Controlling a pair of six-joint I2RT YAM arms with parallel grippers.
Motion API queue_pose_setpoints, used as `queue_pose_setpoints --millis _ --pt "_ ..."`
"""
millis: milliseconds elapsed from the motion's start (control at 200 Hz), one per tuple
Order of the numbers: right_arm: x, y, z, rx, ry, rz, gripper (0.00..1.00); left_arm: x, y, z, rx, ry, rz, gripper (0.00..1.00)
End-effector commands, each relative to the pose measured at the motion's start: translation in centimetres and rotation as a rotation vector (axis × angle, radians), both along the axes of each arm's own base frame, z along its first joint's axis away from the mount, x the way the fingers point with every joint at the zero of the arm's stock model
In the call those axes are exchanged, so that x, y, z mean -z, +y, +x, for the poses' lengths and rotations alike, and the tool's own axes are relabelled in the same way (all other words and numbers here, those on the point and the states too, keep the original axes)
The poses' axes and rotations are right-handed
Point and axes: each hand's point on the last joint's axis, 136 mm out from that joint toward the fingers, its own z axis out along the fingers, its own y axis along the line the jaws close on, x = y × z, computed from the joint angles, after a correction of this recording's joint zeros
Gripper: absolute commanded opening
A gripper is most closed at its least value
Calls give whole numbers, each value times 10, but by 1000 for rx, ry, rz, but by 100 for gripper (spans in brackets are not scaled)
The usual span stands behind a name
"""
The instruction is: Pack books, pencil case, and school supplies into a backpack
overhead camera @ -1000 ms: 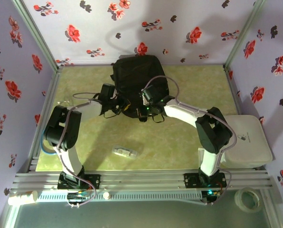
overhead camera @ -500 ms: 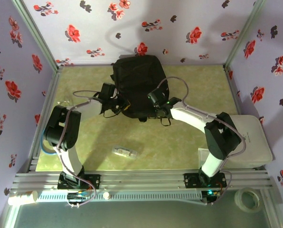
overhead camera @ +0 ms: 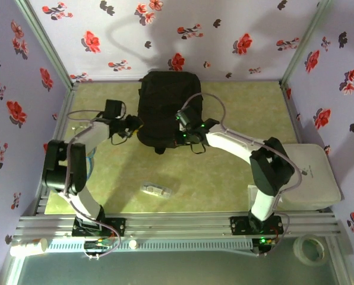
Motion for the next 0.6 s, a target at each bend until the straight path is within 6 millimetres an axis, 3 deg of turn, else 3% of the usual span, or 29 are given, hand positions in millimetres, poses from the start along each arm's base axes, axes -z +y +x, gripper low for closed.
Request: queue_pose_setpoints --millis 0,120,290,455,595 --pt "-30 51 0 -109 -35 154 0 -11 17 -18 -38 -5 50 48" --pt "-33 77 -7 -158 -24 199 0 -12 16 -35 -96 2 -13 55" --pt "-32 88 -11 -181 -15 216 0 -5 -2 -48 -140 11 -139 60" --pt "-25 86 -15 -183 0 209 0 2 -24 -40 -107 13 -228 69" --pt "-23 84 -17 -182 4 203 0 2 -31 -27 -110 -11 -278 70"
